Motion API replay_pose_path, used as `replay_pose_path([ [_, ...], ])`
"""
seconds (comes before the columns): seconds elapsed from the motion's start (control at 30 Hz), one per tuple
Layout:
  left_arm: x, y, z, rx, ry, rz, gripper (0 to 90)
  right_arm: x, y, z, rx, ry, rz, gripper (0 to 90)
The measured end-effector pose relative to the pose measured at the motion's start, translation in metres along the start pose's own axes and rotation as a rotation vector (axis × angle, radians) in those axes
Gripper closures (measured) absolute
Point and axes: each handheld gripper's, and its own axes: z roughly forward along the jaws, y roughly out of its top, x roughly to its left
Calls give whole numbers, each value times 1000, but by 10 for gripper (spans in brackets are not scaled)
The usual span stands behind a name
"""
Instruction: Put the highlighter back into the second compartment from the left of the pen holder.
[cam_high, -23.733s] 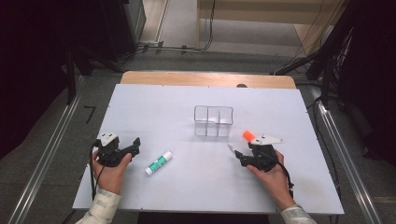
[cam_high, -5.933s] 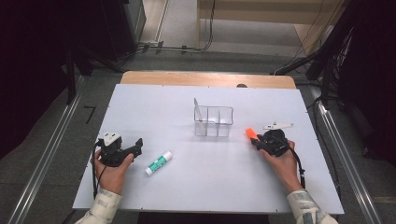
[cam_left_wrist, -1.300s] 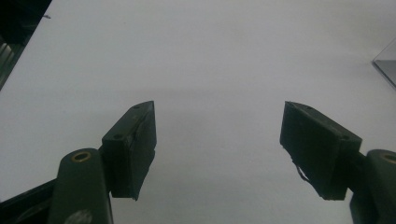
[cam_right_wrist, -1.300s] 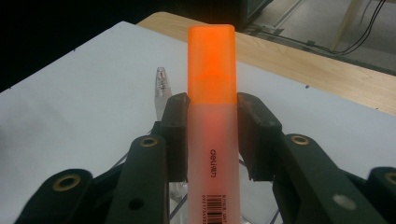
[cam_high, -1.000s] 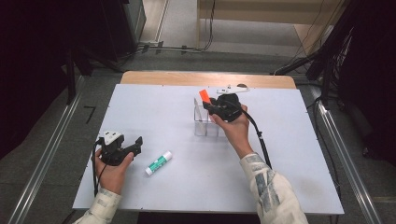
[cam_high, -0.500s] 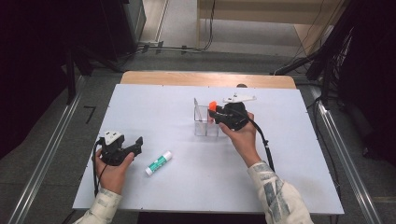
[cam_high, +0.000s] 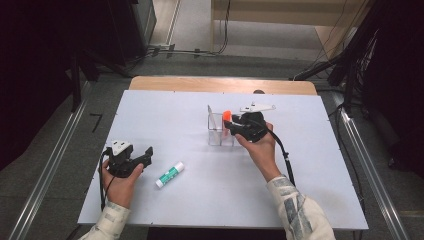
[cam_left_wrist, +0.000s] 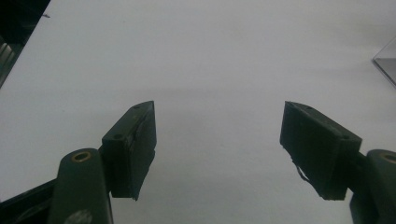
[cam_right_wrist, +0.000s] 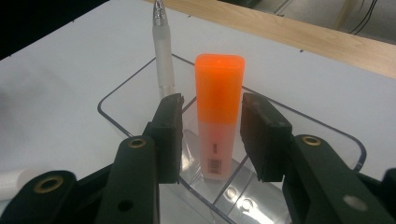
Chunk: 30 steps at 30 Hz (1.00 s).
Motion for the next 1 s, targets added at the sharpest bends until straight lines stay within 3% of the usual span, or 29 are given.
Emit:
replay_pose_path([
  [0.4, 0, 0, 0, 0, 0, 3, 278, -2, -7, -8, -19, 14, 19, 457],
  [1.0, -1, -1, 1, 2, -3, 4, 273, -4, -23, -34, -53, 15, 21, 401],
])
